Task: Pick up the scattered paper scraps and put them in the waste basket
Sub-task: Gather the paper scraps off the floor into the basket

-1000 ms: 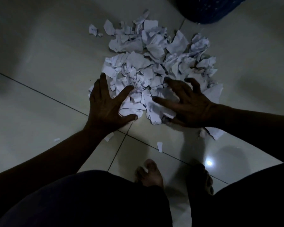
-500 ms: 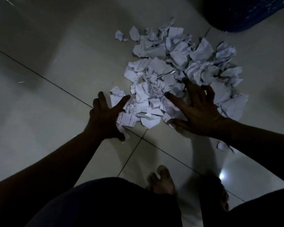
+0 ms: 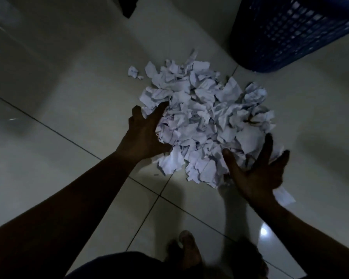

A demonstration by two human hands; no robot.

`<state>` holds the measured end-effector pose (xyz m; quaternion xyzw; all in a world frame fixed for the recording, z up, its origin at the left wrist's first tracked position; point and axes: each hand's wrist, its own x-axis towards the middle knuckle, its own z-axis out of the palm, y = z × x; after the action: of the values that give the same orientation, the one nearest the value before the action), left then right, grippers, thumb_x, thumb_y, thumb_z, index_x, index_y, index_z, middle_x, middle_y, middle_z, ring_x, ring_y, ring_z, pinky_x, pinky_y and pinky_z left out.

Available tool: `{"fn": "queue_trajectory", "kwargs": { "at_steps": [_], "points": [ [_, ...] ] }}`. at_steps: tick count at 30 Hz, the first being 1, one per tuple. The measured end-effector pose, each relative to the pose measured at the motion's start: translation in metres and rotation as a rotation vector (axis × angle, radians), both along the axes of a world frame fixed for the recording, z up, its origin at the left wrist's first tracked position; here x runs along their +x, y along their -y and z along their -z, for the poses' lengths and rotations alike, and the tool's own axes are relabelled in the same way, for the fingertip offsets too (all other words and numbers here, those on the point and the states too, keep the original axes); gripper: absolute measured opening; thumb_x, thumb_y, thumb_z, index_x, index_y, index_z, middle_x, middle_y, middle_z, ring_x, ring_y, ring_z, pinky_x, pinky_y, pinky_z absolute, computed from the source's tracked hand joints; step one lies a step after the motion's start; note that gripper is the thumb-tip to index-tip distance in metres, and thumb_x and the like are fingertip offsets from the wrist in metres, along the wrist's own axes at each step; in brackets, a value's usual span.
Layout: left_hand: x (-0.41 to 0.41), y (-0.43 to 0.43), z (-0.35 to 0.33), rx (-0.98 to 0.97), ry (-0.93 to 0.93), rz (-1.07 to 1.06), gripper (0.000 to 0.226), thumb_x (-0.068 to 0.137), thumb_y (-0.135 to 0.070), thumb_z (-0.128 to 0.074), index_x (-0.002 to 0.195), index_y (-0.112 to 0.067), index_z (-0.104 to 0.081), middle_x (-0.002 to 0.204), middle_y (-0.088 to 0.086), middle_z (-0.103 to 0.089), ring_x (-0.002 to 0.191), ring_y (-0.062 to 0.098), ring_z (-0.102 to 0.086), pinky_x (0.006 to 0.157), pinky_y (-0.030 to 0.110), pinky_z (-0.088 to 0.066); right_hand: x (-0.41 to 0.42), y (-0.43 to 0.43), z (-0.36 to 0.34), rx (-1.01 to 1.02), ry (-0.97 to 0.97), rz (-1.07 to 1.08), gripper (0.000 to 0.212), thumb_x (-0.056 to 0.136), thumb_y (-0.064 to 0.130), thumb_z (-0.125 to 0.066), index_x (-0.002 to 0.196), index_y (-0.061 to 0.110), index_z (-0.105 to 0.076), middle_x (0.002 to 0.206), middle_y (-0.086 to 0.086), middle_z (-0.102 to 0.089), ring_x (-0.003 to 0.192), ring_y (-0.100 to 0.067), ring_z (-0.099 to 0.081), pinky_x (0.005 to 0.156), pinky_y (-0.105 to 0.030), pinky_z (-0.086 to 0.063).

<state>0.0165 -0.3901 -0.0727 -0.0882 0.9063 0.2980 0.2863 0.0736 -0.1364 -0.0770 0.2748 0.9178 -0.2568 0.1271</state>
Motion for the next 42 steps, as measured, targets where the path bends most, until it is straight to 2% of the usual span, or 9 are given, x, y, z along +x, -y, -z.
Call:
{"fn": "queue_trajectory", "kwargs": {
  "at_steps": [4, 8, 11, 19, 28, 31, 36, 40, 42],
  "points": [
    [-0.03, 0.007, -0.011, -0.088, 0.279, 0.04, 0.124, 0.045, -0.066, -0.082, 0.141, -0.058, -0.004, 0.155, 0.012, -0.004, 0.143, 0.037, -0.011, 0.113, 0.051, -0.027, -0.009, 0.021, 0.008, -0.1, -0.075, -0.101, 0.109, 0.062, 0.084, -0.053, 0.149, 0.038, -0.008, 0.157, -0.02, -0.002, 0.145, -0.037, -0.008, 0.115, -0.056, -0.019],
    [-0.067, 0.005, -0.018, -0.156, 0.064, -0.115, 0.107, 0.056, -0.074, -0.069, 0.145, -0.044, -0.02, 0.152, 0.018, -0.019, 0.142, 0.039, -0.015, 0.112, 0.049, -0.025, -0.042, 0.021, 0.001, -0.111, -0.204, -0.073, 0.101, 0.063, 0.084, -0.046, 0.148, 0.039, -0.015, 0.157, -0.02, -0.005, 0.145, -0.035, -0.01, 0.114, -0.055, -0.016],
    [-0.095, -0.006, -0.014, -0.133, -0.043, -0.197, 0.108, 0.061, -0.066, -0.073, 0.148, -0.044, -0.012, 0.157, 0.021, 0.009, 0.144, 0.042, 0.007, 0.117, 0.051, -0.01, -0.075, 0.015, 0.001, -0.052, -0.267, -0.14, 0.099, 0.066, 0.084, -0.045, 0.148, 0.036, -0.02, 0.156, -0.023, -0.006, 0.142, -0.04, -0.019, 0.11, -0.061, -0.023],
    [-0.114, -0.049, 0.019, -0.192, 0.049, -0.02, 0.102, 0.067, -0.072, -0.063, 0.146, -0.049, -0.003, 0.151, 0.021, 0.032, 0.14, 0.043, 0.027, 0.113, 0.06, 0.005, -0.149, 0.008, 0.014, -0.071, 0.087, -0.333, 0.1, 0.063, 0.086, -0.049, 0.143, 0.056, 0.002, 0.158, -0.006, 0.02, 0.145, -0.035, 0.011, 0.111, -0.067, -0.002],
    [-0.076, -0.071, 0.035, -0.262, -0.235, 0.093, 0.054, 0.094, -0.04, -0.048, 0.144, -0.034, -0.031, 0.151, 0.026, -0.012, 0.137, 0.043, -0.014, 0.106, 0.05, -0.026, -0.132, 0.021, 0.038, 0.226, 0.036, -0.635, 0.072, 0.08, 0.073, -0.029, 0.146, 0.044, -0.021, 0.154, -0.017, -0.016, 0.138, -0.04, -0.02, 0.108, -0.058, -0.019],
    [-0.075, -0.074, 0.034, -0.255, -0.259, 0.108, 0.054, 0.089, -0.028, -0.054, 0.141, -0.024, -0.038, 0.138, 0.023, -0.029, 0.125, 0.04, -0.028, 0.095, 0.045, -0.033, -0.13, 0.019, 0.037, 0.24, -0.049, -0.693, 0.062, 0.088, 0.056, -0.046, 0.144, 0.032, -0.034, 0.145, -0.022, -0.031, 0.124, -0.043, -0.036, 0.097, -0.052, -0.032],
    [-0.073, -0.079, 0.031, -0.176, -0.239, 0.108, 0.048, 0.089, -0.008, -0.048, 0.136, -0.014, -0.041, 0.124, 0.022, -0.037, 0.113, 0.037, -0.038, 0.089, 0.04, -0.036, -0.132, 0.018, 0.023, 0.155, 0.079, -0.797, 0.061, 0.094, 0.032, -0.049, 0.149, 0.025, -0.023, 0.142, -0.019, -0.027, 0.119, -0.04, -0.039, 0.091, -0.047, -0.041],
    [-0.074, -0.075, 0.028, -0.119, -0.24, 0.113, 0.043, 0.088, -0.001, -0.044, 0.131, -0.005, -0.044, 0.113, 0.025, -0.046, 0.102, 0.039, -0.048, 0.078, 0.038, -0.038, -0.137, 0.014, 0.028, 0.133, 0.101, -0.869, 0.061, 0.09, 0.044, -0.019, 0.147, 0.025, -0.027, 0.131, -0.016, -0.043, 0.106, -0.04, -0.05, 0.085, -0.047, -0.048],
    [-0.076, -0.073, 0.022, -0.085, -0.242, 0.101, 0.036, 0.087, 0.0, -0.043, 0.122, -0.001, -0.048, 0.105, 0.026, -0.049, 0.096, 0.038, -0.051, 0.068, 0.033, -0.033, -0.14, 0.011, 0.025, 0.107, 0.088, -0.82, 0.054, 0.094, 0.038, -0.027, 0.145, 0.022, -0.033, 0.125, -0.017, -0.047, 0.102, -0.041, -0.053, 0.083, -0.046, -0.046]
  ]
}}
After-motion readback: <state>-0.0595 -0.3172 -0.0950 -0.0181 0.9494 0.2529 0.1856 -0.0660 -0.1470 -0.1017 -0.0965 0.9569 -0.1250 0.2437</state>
